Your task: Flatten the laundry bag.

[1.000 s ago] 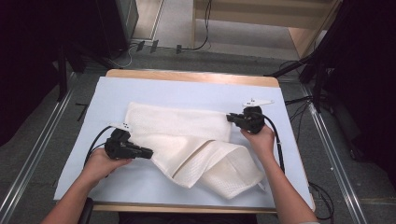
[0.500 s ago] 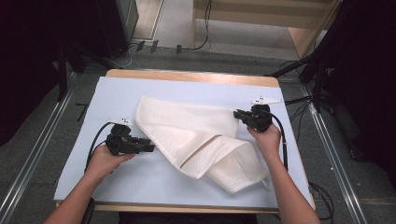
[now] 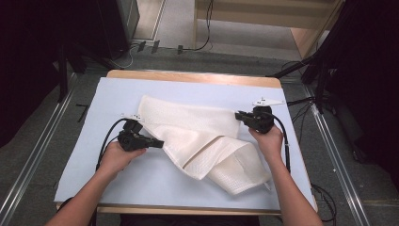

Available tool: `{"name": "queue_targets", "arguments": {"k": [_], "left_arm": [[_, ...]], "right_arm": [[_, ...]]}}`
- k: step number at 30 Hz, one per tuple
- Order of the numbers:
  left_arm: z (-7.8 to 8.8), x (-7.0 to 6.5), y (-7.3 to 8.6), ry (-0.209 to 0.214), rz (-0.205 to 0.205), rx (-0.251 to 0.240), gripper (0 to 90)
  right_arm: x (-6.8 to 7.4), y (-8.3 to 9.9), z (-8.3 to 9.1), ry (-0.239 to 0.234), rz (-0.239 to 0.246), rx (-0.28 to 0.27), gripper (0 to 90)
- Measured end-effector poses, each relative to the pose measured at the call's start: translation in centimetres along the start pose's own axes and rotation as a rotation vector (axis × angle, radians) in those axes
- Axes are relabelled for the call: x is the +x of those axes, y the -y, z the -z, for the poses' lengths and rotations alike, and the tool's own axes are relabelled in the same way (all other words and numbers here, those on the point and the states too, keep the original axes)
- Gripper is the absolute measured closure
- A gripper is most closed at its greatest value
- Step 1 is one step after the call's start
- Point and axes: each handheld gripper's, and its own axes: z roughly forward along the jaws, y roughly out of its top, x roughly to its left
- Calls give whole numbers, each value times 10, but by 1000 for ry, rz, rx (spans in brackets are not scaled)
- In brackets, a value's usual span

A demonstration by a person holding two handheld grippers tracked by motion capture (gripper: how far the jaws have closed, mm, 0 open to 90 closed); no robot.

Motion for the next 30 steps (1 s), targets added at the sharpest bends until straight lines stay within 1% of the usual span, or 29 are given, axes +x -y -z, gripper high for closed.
{"name": "queue_targets", "arguments": {"k": [1,3,5,6,7,9,10,11,12,13,14,15,16,18,19,20,21,23,25,26,27,28,30], "left_arm": [[3,1,0,3,-12,-3,886],[14,5,2,-2,-12,-18,888],[19,9,4,-10,-7,-20,888],[23,14,7,-6,1,-17,888],[25,17,8,-5,7,-11,887],[30,22,12,-19,12,-3,887],[32,25,14,-13,18,0,886],[34,27,15,-19,17,5,885],[35,29,16,-16,25,6,885],[36,31,17,-20,26,11,886],[37,32,18,-26,26,15,887],[39,34,19,-29,32,32,889],[40,35,19,-44,27,41,891],[43,40,22,-63,34,52,893],[44,41,23,-66,41,48,894],[46,44,24,-70,45,54,894],[47,46,26,-77,55,50,893],[48,48,27,-81,58,47,892],[46,47,28,-76,45,44,872],[46,47,29,-62,53,42,855],[46,47,29,-61,55,47,821],[47,47,29,-60,49,37,790],[53,46,30,-41,50,-2,737]], "right_arm": [[-1,0,1,5,-2,2,837],[-4,0,3,17,-8,3,838],[-8,0,5,28,-11,4,838],[-10,1,5,32,-11,3,838],[-13,1,7,46,-16,4,838],[-18,0,10,59,-29,-8,838],[-20,0,11,64,-36,-12,838],[-22,0,12,73,-40,-12,838],[-24,0,12,85,-39,-16,838],[-26,-1,13,88,-42,-6,838],[-27,-3,13,101,-35,1,838],[-28,-4,13,108,-32,-9,838],[-30,-5,14,106,-41,-18,838],[-31,-7,15,112,-44,-24,838],[-32,-7,15,121,-42,-22,838],[-33,-7,15,128,-42,-23,838],[-34,-7,15,135,-50,-22,838],[-35,-6,15,148,-52,-15,837],[-35,-6,13,146,-55,-12,836],[-34,-5,12,139,-57,-8,826],[-33,-5,10,135,-56,-8,808],[-32,-5,10,137,-58,-6,783],[-30,-6,9,136,-57,-16,698]]}}
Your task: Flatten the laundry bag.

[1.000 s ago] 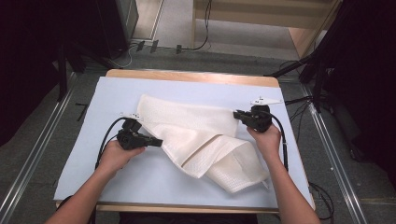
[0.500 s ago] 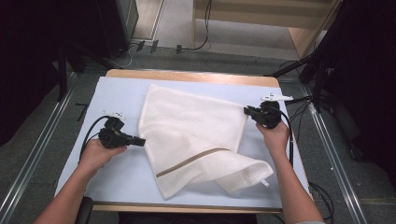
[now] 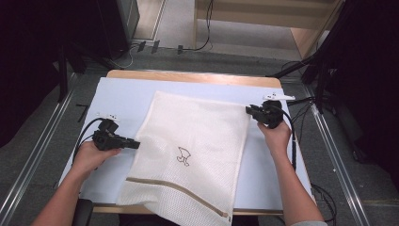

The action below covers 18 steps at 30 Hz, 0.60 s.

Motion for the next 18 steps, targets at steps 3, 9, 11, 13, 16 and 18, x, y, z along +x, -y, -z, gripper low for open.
{"name": "queue_targets", "arguments": {"k": [3,9,11,13,16,18], "left_arm": [[8,0,2,22,11,-31,642],[19,-1,-8,-27,-10,-83,588],[19,-2,-14,-50,-18,-80,568],[16,-2,-21,-77,-28,-81,549],[10,0,-30,-79,-30,-88,540],[6,2,-35,-87,-29,-101,540]], "right_arm": [[3,-3,5,10,10,-25,585],[9,2,18,-4,14,0,583],[12,8,23,-18,16,2,585],[17,14,28,-24,30,22,586],[26,26,37,-31,40,27,588],[32,32,41,-34,44,33,583]]}}
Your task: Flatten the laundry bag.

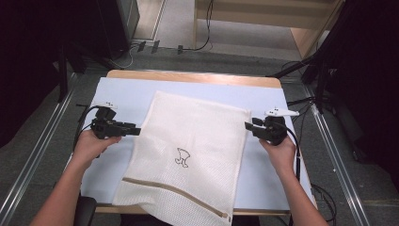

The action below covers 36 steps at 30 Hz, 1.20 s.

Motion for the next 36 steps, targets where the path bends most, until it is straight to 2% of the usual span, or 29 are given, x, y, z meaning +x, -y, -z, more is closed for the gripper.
{"name": "queue_targets", "arguments": {"k": [3,7,11,13,16,18,23,26,28,30,31,34,36], "left_arm": [[-8,5,-3,-28,12,-3,539],[-15,8,-3,-59,1,16,529],[-20,10,-2,-71,-7,36,519],[-21,13,-2,-71,-6,29,518],[-24,16,-1,-85,-4,21,517],[-26,16,0,-89,-7,23,519],[-37,17,1,-91,-15,40,524],[-41,17,2,-94,-24,62,531],[-42,17,3,-78,-8,63,534],[-44,16,5,-80,-5,64,540],[-45,15,5,-83,-3,63,547],[-45,14,5,-67,33,79,620],[-47,12,6,-72,24,86,668]], "right_arm": [[10,11,6,10,2,-14,570],[23,27,11,-6,0,13,547],[33,40,11,-28,-15,35,501],[38,47,11,-47,-34,45,496],[48,54,10,-14,10,63,489],[50,57,8,-2,30,67,486],[48,63,2,19,18,85,478],[50,66,-6,-3,50,120,456],[53,66,-8,-4,58,112,462],[56,66,-9,9,45,112,490],[56,66,-10,14,53,110,508],[59,65,-11,25,55,114,577],[59,64,-11,18,56,114,628]]}}
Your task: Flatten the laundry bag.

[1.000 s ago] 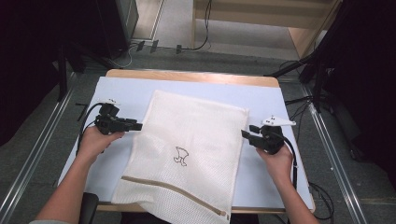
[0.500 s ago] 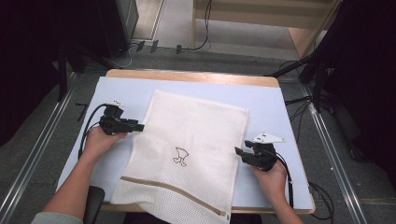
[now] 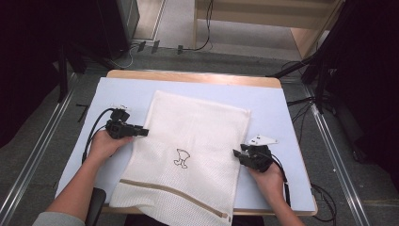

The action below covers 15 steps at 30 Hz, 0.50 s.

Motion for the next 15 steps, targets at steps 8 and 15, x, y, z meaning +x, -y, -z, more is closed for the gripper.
{"name": "queue_targets", "arguments": {"k": [8,15], "left_arm": [[-4,-3,0,43,12,45,846],[5,0,-1,61,34,28,876]], "right_arm": [[-1,-4,-3,-42,-7,7,861],[-7,-13,-3,-51,-35,21,883]]}}
